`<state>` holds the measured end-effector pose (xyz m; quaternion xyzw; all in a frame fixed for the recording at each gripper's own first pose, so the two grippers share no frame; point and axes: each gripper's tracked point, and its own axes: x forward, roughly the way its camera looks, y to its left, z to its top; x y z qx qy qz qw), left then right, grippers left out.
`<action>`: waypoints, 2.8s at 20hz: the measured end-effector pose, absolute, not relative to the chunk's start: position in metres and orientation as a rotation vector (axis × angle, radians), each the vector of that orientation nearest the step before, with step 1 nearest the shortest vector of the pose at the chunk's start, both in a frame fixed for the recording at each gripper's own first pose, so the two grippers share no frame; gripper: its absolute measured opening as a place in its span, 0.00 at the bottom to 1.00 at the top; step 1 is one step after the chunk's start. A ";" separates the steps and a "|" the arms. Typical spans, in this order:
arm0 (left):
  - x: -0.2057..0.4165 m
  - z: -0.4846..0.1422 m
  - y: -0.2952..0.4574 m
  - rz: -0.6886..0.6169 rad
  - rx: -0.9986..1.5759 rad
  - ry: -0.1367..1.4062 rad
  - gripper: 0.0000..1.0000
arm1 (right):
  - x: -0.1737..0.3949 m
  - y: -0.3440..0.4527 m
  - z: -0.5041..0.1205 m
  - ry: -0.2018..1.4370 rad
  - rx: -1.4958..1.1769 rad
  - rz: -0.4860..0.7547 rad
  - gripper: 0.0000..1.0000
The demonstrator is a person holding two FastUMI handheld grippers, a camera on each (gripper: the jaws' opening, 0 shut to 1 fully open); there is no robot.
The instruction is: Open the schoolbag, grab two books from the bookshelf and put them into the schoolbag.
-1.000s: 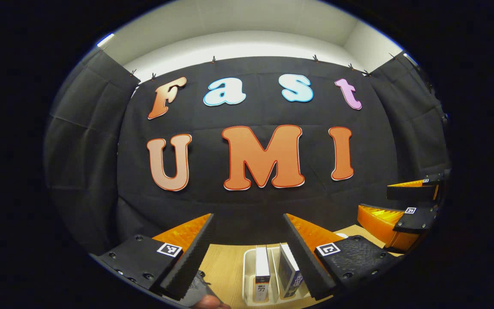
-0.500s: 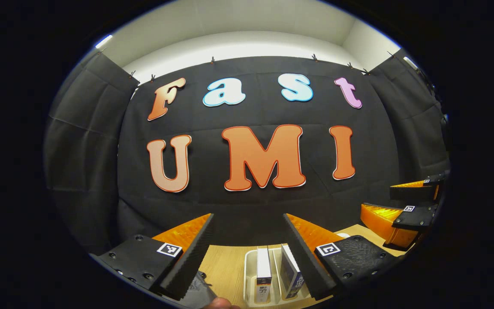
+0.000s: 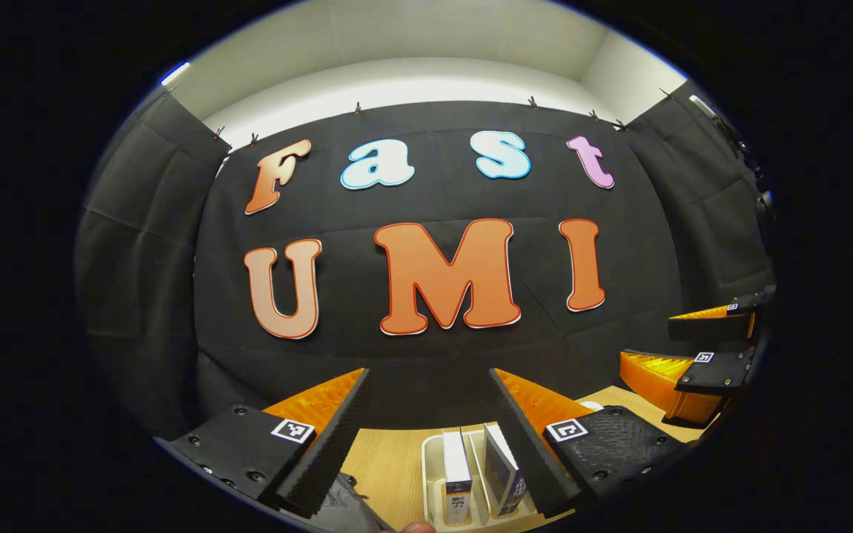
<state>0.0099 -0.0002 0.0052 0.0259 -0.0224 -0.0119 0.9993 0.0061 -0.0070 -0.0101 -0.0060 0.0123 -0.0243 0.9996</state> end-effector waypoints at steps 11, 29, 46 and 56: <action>-0.017 -0.058 0.030 0.011 0.340 0.053 0.97 | 0.003 -0.013 -0.018 0.027 -0.052 -0.028 0.96; -0.102 -0.289 0.101 0.036 0.805 0.546 0.95 | 0.003 -0.035 -0.045 0.055 -0.089 0.007 0.96; -0.116 -0.332 0.153 0.064 1.085 0.695 0.92 | 0.006 -0.044 -0.063 0.071 -0.079 0.042 0.96; -0.077 -0.376 0.176 -0.096 0.929 0.802 0.36 | 0.011 0.001 -0.065 0.128 -0.109 0.009 0.96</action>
